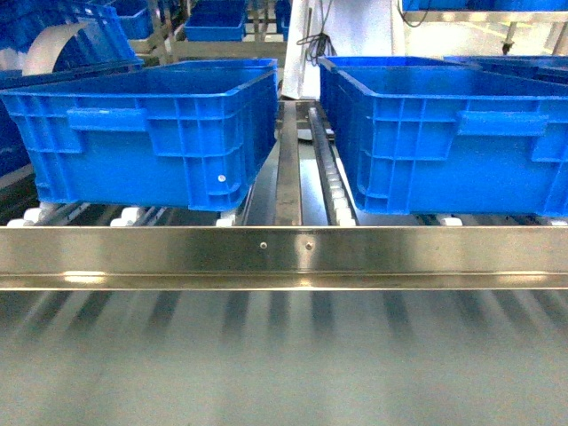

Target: Sort blue parts and orange caps into right shelf containers

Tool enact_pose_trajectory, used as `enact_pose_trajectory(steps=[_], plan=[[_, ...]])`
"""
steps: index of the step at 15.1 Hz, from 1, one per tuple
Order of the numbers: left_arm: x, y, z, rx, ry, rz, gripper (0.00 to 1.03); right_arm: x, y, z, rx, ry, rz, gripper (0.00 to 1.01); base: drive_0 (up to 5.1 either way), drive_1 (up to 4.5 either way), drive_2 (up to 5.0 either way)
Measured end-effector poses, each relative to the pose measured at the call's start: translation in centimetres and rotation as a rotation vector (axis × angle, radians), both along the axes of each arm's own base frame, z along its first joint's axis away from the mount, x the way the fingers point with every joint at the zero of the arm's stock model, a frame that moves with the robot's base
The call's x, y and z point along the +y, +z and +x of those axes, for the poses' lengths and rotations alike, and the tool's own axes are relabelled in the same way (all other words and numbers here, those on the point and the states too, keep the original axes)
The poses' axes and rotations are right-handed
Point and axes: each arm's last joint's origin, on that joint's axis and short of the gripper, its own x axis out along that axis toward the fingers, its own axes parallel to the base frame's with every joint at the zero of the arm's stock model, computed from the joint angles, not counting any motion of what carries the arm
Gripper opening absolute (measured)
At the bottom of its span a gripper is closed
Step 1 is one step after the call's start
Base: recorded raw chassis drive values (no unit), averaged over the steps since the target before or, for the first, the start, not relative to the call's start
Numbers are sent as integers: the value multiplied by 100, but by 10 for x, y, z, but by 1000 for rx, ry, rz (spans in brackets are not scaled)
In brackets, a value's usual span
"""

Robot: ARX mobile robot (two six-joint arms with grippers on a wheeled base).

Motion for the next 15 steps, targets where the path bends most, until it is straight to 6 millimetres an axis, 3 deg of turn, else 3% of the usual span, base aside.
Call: enact_pose_trajectory(steps=[5, 15], plan=[[0, 0, 0, -4, 0, -1, 46, 0, 1, 0, -5, 1, 0, 42, 0, 0, 0], [0, 0, 0, -5, -1, -1, 46, 0, 1, 0, -5, 0, 0, 42, 3, 419, -414]])
